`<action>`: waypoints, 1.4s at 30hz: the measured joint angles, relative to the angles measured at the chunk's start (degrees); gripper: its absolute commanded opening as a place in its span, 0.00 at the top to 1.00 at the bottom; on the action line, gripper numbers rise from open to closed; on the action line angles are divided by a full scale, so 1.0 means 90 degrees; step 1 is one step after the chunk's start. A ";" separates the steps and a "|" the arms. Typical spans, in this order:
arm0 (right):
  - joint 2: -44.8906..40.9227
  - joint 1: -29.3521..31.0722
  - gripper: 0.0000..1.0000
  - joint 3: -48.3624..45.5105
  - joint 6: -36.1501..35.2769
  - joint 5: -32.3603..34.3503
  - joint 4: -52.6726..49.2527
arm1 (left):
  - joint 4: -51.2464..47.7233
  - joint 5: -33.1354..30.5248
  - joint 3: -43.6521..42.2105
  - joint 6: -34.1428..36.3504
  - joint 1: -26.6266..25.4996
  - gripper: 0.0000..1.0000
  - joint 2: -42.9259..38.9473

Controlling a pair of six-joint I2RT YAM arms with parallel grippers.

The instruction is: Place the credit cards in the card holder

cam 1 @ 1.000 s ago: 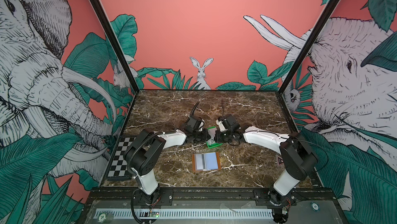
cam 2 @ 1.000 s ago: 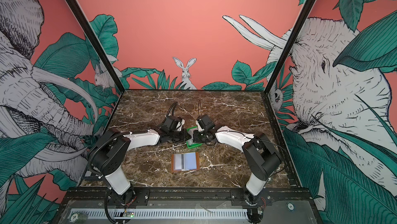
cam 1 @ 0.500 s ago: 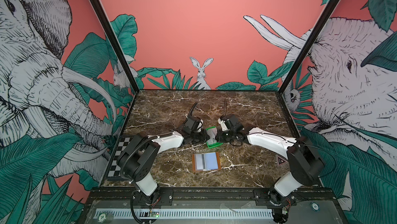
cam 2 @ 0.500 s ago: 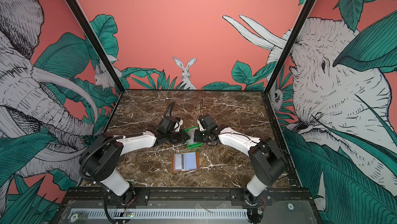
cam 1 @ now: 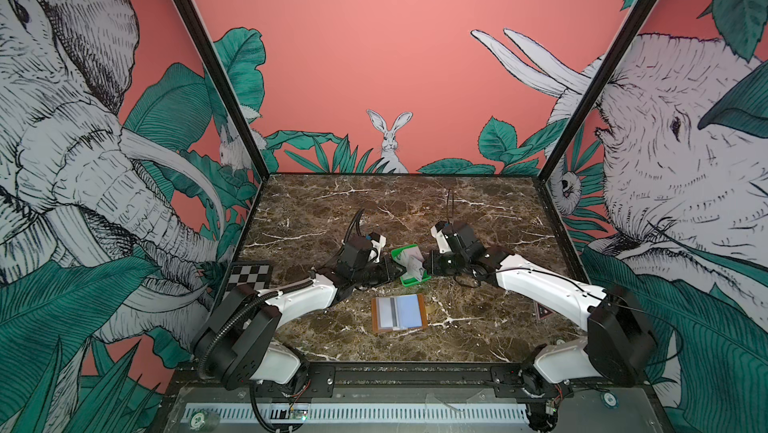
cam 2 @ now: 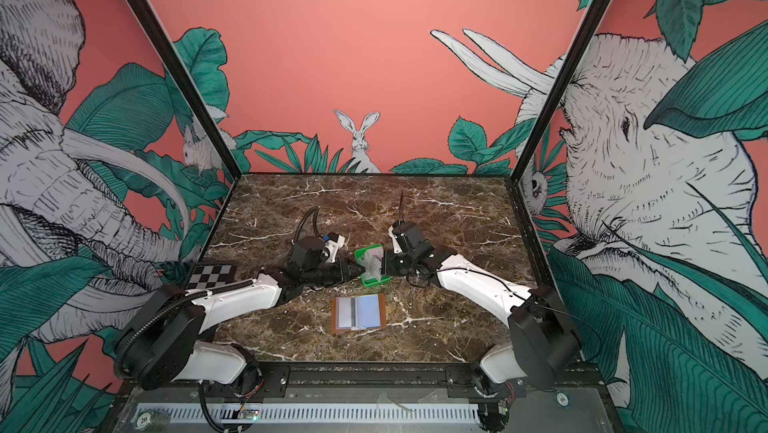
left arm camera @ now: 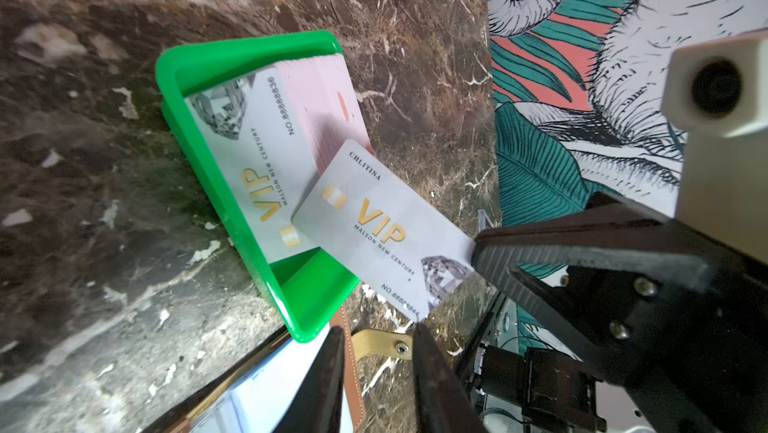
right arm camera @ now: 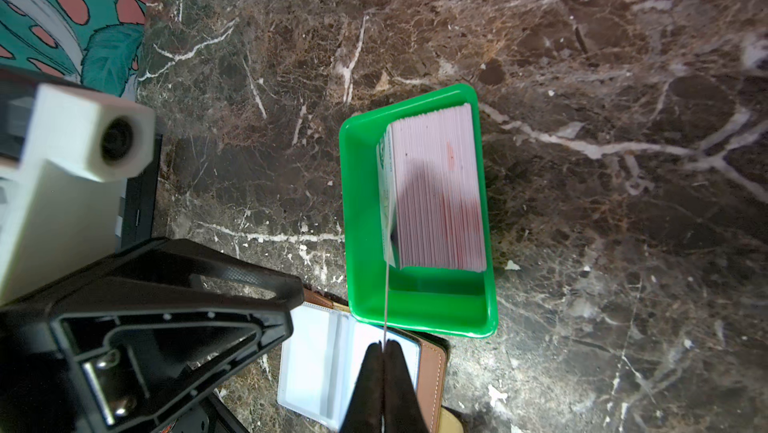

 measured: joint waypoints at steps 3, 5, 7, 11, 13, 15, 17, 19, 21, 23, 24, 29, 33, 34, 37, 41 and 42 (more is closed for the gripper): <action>-0.0002 0.0000 1.00 -0.0051 0.0027 0.0000 0.0029 | 0.0425 0.0075 -0.0236 -0.0221 0.0000 0.70 0.0010; 0.0000 0.0000 1.00 -0.0146 0.0041 0.0000 0.0029 | 0.0588 0.0090 -0.0335 -0.0301 0.0000 0.70 0.0041; 0.0015 0.0000 1.00 -0.0228 0.0053 -0.0007 0.0005 | 0.0699 0.0102 -0.0384 -0.0359 -0.0002 0.70 0.0126; 0.0109 0.0000 1.00 -0.0260 0.0061 -0.0032 0.0000 | 0.0838 0.0100 -0.0386 -0.0386 -0.0010 0.71 0.0306; 0.0121 0.0000 1.00 -0.0272 0.0058 -0.0046 0.0012 | 0.0860 0.0090 -0.0384 -0.0379 -0.0010 0.71 0.0364; 0.0121 0.0000 1.00 -0.0274 0.0058 -0.0063 0.0022 | 0.0855 0.0075 -0.0381 -0.0362 -0.0010 0.71 0.0425; 0.0143 0.0000 1.00 -0.0274 0.0061 -0.0102 0.0053 | 0.0833 0.0058 -0.0345 -0.0350 -0.0010 0.71 0.0515; 0.0194 0.0000 0.97 -0.0274 0.0061 -0.0146 0.0117 | 0.0833 0.0053 -0.0287 -0.0347 -0.0010 0.71 0.0629; 0.0248 0.0000 0.95 -0.0274 0.0073 -0.0189 0.0148 | 0.0848 0.0051 -0.0282 -0.0350 -0.0010 0.71 0.0692; 0.0306 0.0000 0.93 -0.0274 0.0085 -0.0226 0.0177 | 0.0862 0.0049 -0.0282 -0.0352 -0.0010 0.72 0.0731; 0.0335 0.0000 0.92 -0.0274 0.0085 -0.0240 0.0194 | 0.0865 0.0051 -0.0282 -0.0352 -0.0010 0.72 0.0748; 0.0578 0.0002 0.89 -0.0238 0.0078 -0.0294 0.0243 | 0.0869 0.0051 -0.0282 -0.0352 -0.0010 0.72 0.0763; 0.0784 0.0036 0.86 -0.0136 0.0078 -0.0318 0.0262 | 0.0869 0.0051 -0.0282 -0.0352 -0.0010 0.72 0.0763; 0.0809 0.0039 0.84 -0.0109 0.0078 -0.0323 0.0272 | 0.0869 0.0051 -0.0282 -0.0352 -0.0010 0.72 0.0763; 0.0835 0.0049 0.80 -0.0051 0.0078 -0.0338 0.0294 | 0.0869 0.0051 -0.0282 -0.0352 -0.0010 0.72 0.0763; 0.0896 0.0073 0.77 0.0017 0.0075 -0.0335 0.0325 | 0.0872 0.0051 -0.0282 -0.0355 -0.0010 0.72 0.0763; 0.0913 0.0073 0.76 0.0017 0.0075 -0.0335 0.0333 | 0.0877 0.0051 -0.0282 -0.0355 -0.0010 0.72 0.0763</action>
